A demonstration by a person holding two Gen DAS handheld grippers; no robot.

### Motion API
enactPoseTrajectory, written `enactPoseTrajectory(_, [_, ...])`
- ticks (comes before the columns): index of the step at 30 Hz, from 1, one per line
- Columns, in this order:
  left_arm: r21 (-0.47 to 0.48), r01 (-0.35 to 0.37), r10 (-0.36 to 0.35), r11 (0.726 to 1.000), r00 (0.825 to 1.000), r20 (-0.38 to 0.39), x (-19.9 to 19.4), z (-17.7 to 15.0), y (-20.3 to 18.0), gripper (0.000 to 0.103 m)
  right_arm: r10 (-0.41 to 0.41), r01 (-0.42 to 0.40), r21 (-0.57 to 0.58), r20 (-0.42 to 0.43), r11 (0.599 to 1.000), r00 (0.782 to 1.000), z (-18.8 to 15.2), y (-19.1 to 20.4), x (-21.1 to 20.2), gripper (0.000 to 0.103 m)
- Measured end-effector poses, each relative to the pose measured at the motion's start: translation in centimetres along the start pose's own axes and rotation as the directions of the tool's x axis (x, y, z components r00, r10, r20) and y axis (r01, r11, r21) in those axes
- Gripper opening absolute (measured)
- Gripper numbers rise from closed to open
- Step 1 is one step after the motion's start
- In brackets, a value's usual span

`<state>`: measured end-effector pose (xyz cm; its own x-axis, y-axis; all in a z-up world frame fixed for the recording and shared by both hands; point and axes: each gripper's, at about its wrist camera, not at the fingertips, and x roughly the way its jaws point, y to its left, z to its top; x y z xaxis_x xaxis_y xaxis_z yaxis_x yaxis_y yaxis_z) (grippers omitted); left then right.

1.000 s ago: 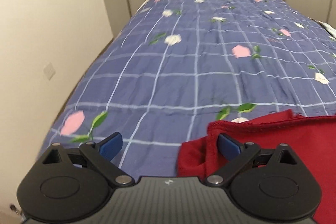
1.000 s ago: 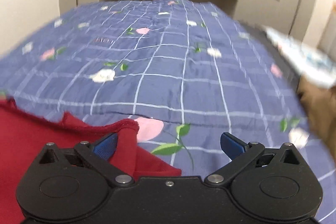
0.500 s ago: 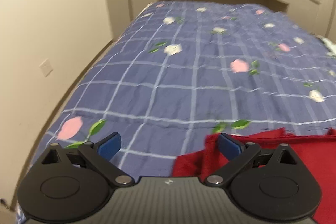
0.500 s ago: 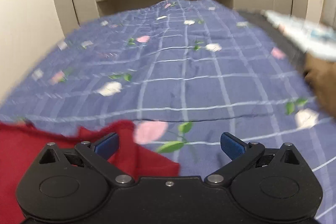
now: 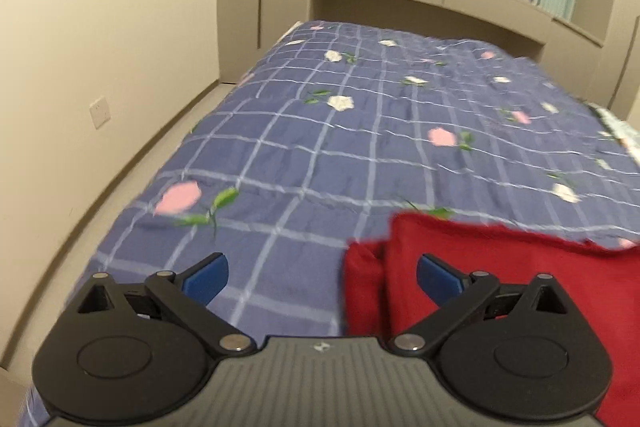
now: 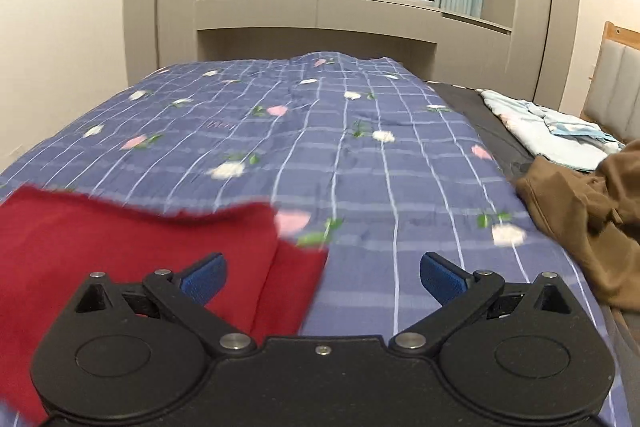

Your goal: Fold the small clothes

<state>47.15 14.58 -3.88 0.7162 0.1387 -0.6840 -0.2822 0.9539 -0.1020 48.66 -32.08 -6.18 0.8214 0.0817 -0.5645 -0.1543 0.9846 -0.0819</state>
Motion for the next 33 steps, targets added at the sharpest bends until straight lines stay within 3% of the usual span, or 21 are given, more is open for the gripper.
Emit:
enactPoseTrajectory(5, [-0.028,0.053,-0.053,0.998,0.999,-0.011,-3.3,-4.7,-0.1,0.102,0.085,-0.083,0.059,-0.024,0.995,0.996,-4.4,0.7,-3.3,0.100])
enactPoseTrajectory(8, [-0.048,0.070,-0.073,0.996,0.996,-0.060,-3.7,-7.0,-0.3,0.102,0.154,-0.149,0.142,-0.022,0.979,0.988,-5.4,1.0,-3.9,0.083])
enactPoseTrajectory(10, [-0.044,0.055,-0.059,0.998,0.995,-0.081,-4.1,-8.0,-0.5,0.102,0.179,-0.171,0.177,-0.033,0.969,0.983,-5.7,1.2,-3.5,0.065])
enactPoseTrajectory(11, [-0.046,0.048,-0.051,0.998,0.995,-0.083,-4.4,-8.4,-0.5,0.102,0.189,-0.179,0.195,-0.037,0.964,0.981,-5.7,1.4,-3.4,0.051])
enactPoseTrajectory(17, [-0.103,0.057,-0.067,0.993,0.994,-0.089,-6.2,-9.3,-0.2,0.102,0.186,-0.166,0.267,-0.050,0.949,0.981,-6.3,1.2,-3.5,0.031])
enactPoseTrajectory(21, [-0.128,0.056,-0.069,0.990,0.993,-0.095,-6.5,-9.8,0.4,0.102,0.180,-0.152,0.314,-0.062,0.937,0.982,-7.1,0.3,-3.9,0.031])
enactPoseTrajectory(25, [-0.133,0.002,-0.022,0.991,0.988,-0.150,-5.9,-10.5,1.2,0.102,0.146,-0.119,0.284,-0.079,0.952,0.986,-7.4,0.7,-4.5,0.037])
enactPoseTrajectory(29, [-0.170,0.013,-0.041,0.985,0.987,-0.158,-6.1,-11.2,2.3,0.102,0.055,-0.046,0.180,-0.044,0.983,0.998,-6.6,2.5,-6.6,0.059])
enactPoseTrajectory(33, [-0.198,0.041,-0.070,0.979,0.988,-0.141,-6.6,-11.4,2.6,0.102,0.060,-0.062,0.098,0.023,0.993,0.998,-6.0,4.7,-8.3,0.078])
